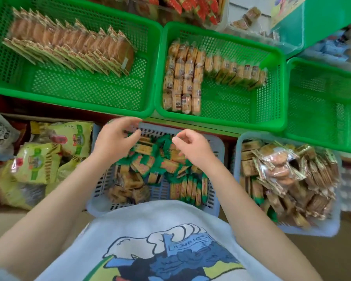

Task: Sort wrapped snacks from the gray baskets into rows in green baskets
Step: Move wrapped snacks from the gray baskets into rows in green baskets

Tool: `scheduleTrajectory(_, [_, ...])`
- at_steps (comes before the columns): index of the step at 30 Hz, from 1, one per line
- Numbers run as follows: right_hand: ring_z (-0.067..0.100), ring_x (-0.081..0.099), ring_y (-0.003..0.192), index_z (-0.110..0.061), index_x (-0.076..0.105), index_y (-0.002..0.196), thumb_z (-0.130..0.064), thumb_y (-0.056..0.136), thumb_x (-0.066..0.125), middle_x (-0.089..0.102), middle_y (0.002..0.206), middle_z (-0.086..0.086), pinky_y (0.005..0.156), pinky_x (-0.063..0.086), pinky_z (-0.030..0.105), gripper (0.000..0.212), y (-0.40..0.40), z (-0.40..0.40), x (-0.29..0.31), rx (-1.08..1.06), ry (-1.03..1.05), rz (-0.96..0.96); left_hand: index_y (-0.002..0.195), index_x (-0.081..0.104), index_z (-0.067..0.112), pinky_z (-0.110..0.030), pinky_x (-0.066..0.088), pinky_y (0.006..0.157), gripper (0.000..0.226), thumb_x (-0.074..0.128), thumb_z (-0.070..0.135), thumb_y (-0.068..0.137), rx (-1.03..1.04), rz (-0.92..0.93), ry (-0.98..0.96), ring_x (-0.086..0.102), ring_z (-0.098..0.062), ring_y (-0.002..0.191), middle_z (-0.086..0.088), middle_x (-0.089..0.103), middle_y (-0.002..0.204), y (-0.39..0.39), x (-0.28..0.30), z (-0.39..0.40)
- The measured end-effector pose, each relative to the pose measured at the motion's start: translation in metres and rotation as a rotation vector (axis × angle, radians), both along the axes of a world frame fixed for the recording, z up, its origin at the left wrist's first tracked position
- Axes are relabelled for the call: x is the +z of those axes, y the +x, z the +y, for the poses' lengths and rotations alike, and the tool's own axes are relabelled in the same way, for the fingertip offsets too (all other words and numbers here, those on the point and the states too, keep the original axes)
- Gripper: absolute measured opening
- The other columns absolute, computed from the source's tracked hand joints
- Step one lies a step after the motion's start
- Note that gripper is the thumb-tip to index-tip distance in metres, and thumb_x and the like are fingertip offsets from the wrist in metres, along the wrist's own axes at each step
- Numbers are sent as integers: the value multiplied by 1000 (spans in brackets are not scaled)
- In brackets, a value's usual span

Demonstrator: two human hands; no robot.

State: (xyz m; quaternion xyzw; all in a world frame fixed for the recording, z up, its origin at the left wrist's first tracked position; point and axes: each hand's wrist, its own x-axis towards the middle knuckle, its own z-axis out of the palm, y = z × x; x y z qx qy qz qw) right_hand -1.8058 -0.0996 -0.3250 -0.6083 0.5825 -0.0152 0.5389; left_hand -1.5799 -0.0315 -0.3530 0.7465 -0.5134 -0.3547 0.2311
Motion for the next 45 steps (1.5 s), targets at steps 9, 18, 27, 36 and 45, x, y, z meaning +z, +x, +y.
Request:
scheduleTrajectory(9, [24,51,58,-8,60,83,-45,96,61,59,75,15,65,36,30,39,20,103,-124,283,481,307,135,60,24,-29,50,83,39,59,33,98,36,140,637,61,-15,110,4,66,123,-12,-85,132])
scheduleTrajectory(18, [25,51,123,-11,32,150,-52,78,81,46,146,6,86,45,35,96,34,151,-182,60,577,215,135,53,43,-42,56,94,53,68,37,85,272,389,732,63,-20,114,4,59,136,-2,-118,133])
scheduleTrajectory(27, [17,64,107,-17,48,139,-40,93,68,58,126,-1,88,55,39,55,-19,140,-144,-343,684,-114,151,33,42,-30,56,54,62,60,48,95,164,334,800,70,-20,77,7,50,126,-31,-130,106])
scheduleTrajectory(36, [32,69,97,-6,57,132,-34,103,39,68,114,23,80,51,36,43,-28,121,-102,-586,721,-403,112,66,36,-31,59,64,20,66,35,92,296,350,530,66,-15,82,9,62,109,-34,-116,109])
scheduleTrajectory(45, [28,75,78,-19,64,116,-56,92,44,76,101,14,72,61,38,49,-5,65,-7,-415,435,-525,140,40,54,-33,61,77,64,68,17,95,188,762,170,72,-21,87,-5,62,89,-19,-7,64])
